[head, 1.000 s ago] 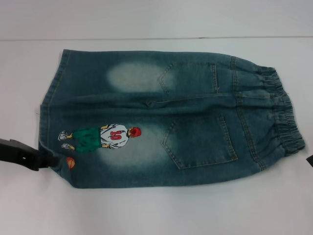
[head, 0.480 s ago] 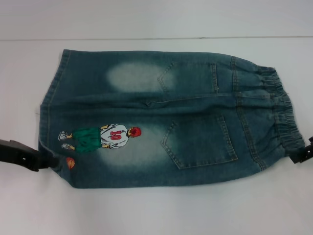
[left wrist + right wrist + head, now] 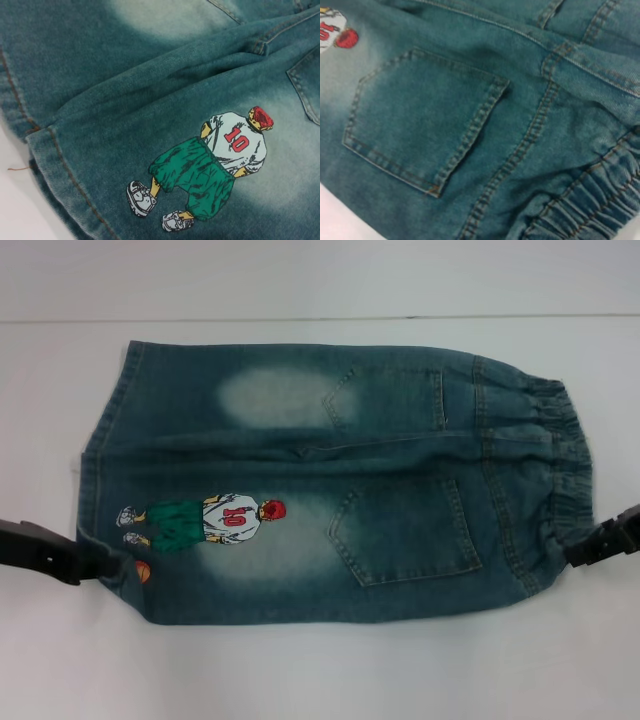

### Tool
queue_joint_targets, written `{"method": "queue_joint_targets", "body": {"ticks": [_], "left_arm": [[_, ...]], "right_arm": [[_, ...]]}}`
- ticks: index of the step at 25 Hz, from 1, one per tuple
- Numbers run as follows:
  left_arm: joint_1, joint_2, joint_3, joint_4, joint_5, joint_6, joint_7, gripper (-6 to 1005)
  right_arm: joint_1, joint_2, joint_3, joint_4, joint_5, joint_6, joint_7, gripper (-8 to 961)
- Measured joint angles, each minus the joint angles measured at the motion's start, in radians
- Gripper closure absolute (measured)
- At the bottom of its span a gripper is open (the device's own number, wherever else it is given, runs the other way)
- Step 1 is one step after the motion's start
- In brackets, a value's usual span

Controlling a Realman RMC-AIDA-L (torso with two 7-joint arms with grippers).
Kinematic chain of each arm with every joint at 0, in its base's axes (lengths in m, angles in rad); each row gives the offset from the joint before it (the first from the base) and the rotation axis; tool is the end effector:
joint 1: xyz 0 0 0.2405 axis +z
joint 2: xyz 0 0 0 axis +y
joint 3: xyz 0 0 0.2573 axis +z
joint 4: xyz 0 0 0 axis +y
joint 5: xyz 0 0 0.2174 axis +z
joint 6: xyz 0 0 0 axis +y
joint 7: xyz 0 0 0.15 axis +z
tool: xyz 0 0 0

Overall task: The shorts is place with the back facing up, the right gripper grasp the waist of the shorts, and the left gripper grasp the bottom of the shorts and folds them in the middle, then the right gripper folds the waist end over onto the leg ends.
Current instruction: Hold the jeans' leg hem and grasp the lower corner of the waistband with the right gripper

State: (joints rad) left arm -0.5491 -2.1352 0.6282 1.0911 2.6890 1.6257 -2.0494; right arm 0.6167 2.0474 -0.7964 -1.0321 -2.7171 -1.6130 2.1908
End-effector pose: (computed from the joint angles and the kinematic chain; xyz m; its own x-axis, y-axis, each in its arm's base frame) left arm -0.3036 0.3329 0.0391 0.6035 0.7957 0.0522 0.7648 -0.5591 -0.3201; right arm 0.2916 0.3570 0.0488 0.5839 -0.8077 0.0816 -0.7322 -0.5673 -0.3768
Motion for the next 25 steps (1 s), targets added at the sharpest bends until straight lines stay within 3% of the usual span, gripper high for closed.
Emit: {"method": "queue_joint_targets", "body": {"ticks": [5, 16, 21, 25], "left_arm": [[0.000, 0.004, -0.003, -0.003, 0.000, -0.009, 0.000, 953], [0.000, 0.005, -0.003, -0.004, 0.000, -0.013, 0.007, 953], [-0.002, 0.005, -0.001, -0.004, 0.000, -0.018, 0.009, 951], [-0.002, 0.004, 0.000, -0.004, 0.000, -0.023, 0.010, 951]], "right_arm": [[-0.002, 0.009, 0.003, 0.004, -0.007, 0.022, 0.007, 226], [-0.004, 0.013, -0.001, 0.002, 0.000, 0.026, 0.020, 677], [0.001, 0.013, -0.005, -0.007, -0.002, 0.011, 0.036, 783], [0.003, 0.013, -0.011, -0.003, -0.002, 0.013, 0.037, 652]]}}
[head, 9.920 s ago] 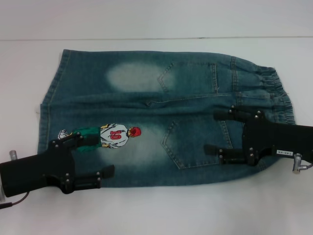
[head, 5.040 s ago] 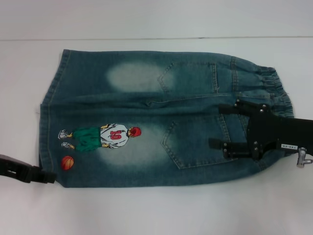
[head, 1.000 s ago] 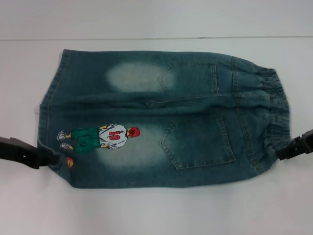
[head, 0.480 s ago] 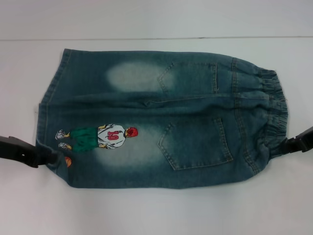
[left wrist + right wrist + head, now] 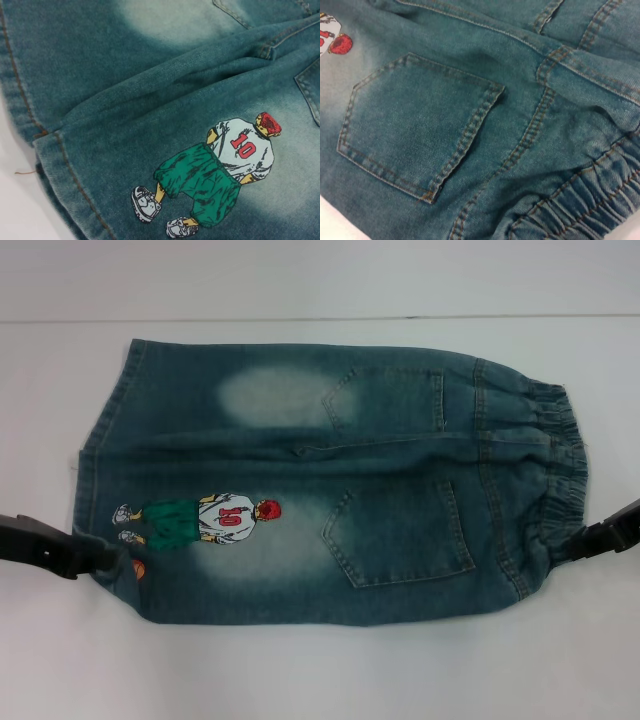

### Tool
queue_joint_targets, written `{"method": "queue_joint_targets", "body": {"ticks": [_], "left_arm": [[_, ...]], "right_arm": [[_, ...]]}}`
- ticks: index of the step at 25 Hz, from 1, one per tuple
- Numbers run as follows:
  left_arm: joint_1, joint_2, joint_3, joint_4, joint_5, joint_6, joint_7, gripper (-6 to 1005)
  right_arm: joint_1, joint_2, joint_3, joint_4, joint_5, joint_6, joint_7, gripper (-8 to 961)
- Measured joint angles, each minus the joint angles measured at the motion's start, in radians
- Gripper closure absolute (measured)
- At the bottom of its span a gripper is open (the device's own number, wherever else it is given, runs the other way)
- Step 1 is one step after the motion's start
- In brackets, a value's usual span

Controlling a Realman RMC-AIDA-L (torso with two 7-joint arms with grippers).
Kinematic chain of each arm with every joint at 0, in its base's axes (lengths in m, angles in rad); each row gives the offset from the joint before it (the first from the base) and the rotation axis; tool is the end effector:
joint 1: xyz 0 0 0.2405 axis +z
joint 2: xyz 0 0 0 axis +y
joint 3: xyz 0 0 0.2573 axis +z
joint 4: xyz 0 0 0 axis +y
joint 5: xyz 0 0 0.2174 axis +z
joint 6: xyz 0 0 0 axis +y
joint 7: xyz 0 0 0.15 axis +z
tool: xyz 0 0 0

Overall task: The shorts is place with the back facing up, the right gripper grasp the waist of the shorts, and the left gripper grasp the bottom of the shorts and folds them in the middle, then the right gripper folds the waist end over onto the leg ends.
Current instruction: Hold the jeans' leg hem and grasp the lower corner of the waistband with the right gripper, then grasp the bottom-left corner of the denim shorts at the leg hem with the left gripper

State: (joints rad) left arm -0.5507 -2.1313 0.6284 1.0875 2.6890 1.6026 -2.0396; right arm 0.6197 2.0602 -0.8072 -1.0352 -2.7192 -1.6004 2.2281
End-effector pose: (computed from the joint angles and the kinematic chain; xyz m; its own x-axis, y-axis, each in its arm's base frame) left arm -0.3054 0.3364 0.0412 0.6134 0.7877 0.0575 0.7537 -0.5620 -0.3408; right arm 0.2882 0.3584 0.0432 0.5667 -0.8209 0.0706 -0.7456 -0.5474 -0.3801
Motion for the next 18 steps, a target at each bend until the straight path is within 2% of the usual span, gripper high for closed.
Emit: {"method": "queue_joint_targets", "body": {"ticks": [2, 10, 15, 18], "left_arm": [[0.000, -0.001, 0.000, 0.000, -0.001, -0.001, 0.001, 951], [0.000, -0.002, -0.001, -0.001, -0.002, 0.001, 0.001, 950], [0.000, -0.005, -0.001, -0.002, -0.002, 0.002, 0.001, 950], [0.002, -0.007, -0.003, 0.000, -0.004, -0.002, 0.001, 950]], "right_arm": [[0.000, 0.000, -0.003, 0.004, 0.002, 0.003, -0.003, 587], [-0.005, 0.012, -0.007, 0.006, 0.002, 0.046, -0.020, 600], [-0.010, 0.016, -0.009, 0.007, 0.000, 0.057, -0.029, 766], [-0.013, 0.020, -0.008, -0.002, 0.004, 0.055, -0.042, 828]]}}
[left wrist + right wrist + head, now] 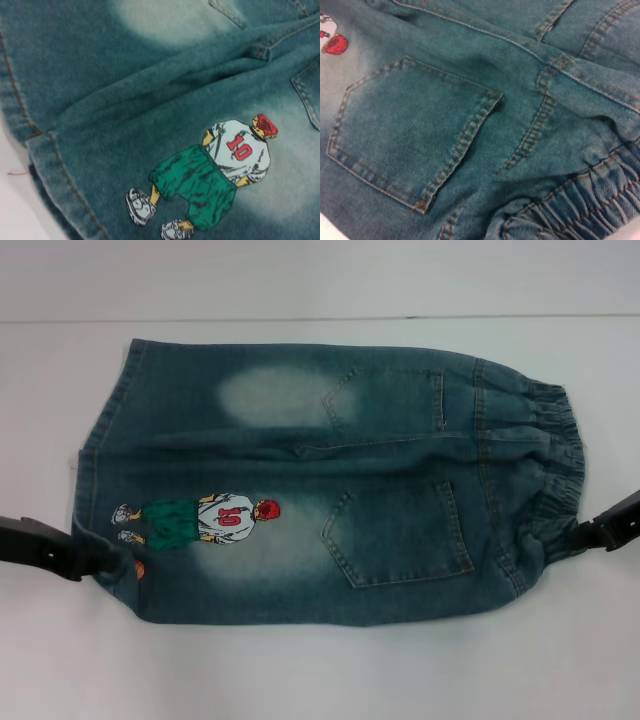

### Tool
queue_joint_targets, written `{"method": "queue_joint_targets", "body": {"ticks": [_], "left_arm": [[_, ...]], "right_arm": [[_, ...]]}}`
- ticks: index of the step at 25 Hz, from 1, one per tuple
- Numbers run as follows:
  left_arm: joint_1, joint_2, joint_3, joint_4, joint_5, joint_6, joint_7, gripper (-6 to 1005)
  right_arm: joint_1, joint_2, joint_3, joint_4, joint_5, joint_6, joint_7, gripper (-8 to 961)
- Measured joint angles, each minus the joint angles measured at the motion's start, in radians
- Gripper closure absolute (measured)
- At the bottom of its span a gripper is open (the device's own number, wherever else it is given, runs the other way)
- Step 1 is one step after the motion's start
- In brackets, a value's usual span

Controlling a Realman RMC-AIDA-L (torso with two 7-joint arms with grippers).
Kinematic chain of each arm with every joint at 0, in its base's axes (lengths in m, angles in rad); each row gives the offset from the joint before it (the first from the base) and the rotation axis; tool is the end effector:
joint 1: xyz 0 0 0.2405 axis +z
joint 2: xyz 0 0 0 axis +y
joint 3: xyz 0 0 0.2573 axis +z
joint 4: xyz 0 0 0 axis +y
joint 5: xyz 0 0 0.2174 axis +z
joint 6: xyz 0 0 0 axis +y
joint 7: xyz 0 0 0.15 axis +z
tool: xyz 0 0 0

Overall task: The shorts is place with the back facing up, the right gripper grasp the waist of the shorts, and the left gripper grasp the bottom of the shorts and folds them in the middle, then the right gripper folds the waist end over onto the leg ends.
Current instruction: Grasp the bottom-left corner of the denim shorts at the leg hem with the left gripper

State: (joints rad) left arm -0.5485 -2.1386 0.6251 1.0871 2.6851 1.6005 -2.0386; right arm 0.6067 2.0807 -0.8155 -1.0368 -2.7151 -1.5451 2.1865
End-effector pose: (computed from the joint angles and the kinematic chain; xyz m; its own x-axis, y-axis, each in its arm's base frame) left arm -0.3048 0.3354 0.0383 0.6115 0.7886 0.0648 0.7580 -0.5603 -0.3340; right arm 0.2902 0.3604 0.0355 0.6041 -0.7946 0.0600 -0.7156 -0.5741 -0.3979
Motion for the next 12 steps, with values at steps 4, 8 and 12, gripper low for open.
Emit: {"method": "queue_joint_targets", "body": {"ticks": [4, 8, 12], "left_arm": [[0.010, 0.000, -0.008, 0.004, -0.037, -0.012, 0.003, 950], [0.020, 0.009, -0.036, 0.011, -0.099, -0.022, 0.015, 951], [0.023, 0.018, -0.072, 0.026, -0.161, -0.017, 0.032, 951]], "right_arm": [[-0.009, 0.002, 0.014, -0.028, 0.015, -0.003, -0.021, 894], [-0.037, -0.004, 0.023, -0.087, 0.085, -0.024, -0.033, 913], [-0.057, -0.017, 0.061, -0.144, 0.171, -0.059, -0.059, 914]]}}
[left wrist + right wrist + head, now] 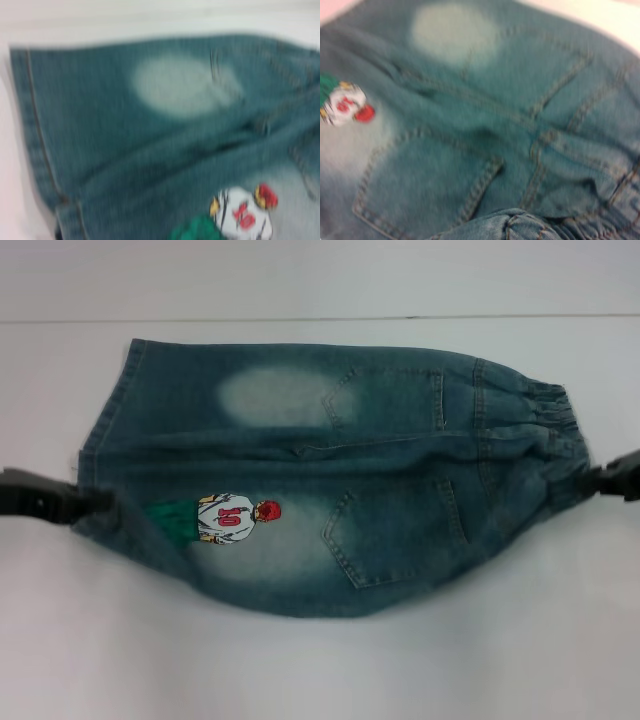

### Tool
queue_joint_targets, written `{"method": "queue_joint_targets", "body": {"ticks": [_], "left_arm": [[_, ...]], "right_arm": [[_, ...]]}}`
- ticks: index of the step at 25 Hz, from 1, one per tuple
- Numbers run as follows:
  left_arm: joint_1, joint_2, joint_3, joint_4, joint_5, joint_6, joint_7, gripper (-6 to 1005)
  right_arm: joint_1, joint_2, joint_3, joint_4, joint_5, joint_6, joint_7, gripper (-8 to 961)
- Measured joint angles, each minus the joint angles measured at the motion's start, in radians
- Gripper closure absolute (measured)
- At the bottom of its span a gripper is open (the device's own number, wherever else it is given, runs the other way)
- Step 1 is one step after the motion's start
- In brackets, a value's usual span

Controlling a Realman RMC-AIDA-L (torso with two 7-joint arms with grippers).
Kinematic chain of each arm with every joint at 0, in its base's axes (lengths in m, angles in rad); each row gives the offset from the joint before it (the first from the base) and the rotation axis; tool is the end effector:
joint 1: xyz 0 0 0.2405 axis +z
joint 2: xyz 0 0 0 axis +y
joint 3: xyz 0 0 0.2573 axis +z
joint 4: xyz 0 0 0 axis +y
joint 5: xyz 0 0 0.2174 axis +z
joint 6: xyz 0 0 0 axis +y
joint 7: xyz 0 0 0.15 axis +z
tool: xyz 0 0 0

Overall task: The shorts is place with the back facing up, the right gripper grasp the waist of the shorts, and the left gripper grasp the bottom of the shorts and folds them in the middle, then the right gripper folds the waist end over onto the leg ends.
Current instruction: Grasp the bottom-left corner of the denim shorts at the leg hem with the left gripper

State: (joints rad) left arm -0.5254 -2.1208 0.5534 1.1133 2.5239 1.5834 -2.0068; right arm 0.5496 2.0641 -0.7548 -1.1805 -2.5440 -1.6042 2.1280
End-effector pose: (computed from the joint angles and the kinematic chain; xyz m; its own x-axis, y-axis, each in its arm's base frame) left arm -0.3000 0.3440 0.0611 0.6262 0.7365 0.2557 0.7725 -0.5417 -0.3314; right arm 0.2751 0.3605 0.0710 0.6805 -0.7252 -0.1047 -0.6999 -0.6011 -0.3857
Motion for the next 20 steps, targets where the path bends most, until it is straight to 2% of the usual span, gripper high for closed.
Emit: {"method": "queue_joint_targets", "body": {"ticks": [5, 9, 10, 13, 16, 20], "left_arm": [[-0.005, 0.013, -0.021, 0.006, -0.085, -0.012, 0.022, 952], [-0.010, 0.013, -0.022, 0.005, -0.133, -0.044, 0.039, 952], [-0.017, 0.012, -0.014, -0.005, -0.170, -0.089, 0.055, 952], [-0.029, 0.011, -0.006, -0.030, -0.192, -0.136, 0.070, 952], [-0.055, 0.013, 0.014, -0.074, -0.195, -0.174, 0.082, 952], [-0.055, 0.018, 0.049, -0.080, -0.172, -0.192, 0.069, 953]], "right_arm": [[-0.005, -0.003, 0.038, -0.034, 0.077, -0.010, -0.041, 914], [0.002, 0.002, 0.044, -0.035, 0.125, 0.042, -0.063, 913], [0.004, 0.004, 0.044, -0.035, 0.133, 0.064, -0.064, 913], [0.021, 0.007, 0.031, -0.012, 0.147, 0.153, -0.068, 914], [0.034, 0.006, 0.019, 0.010, 0.147, 0.173, -0.070, 915], [0.041, 0.006, -0.013, 0.020, 0.142, 0.170, -0.071, 917]]}}
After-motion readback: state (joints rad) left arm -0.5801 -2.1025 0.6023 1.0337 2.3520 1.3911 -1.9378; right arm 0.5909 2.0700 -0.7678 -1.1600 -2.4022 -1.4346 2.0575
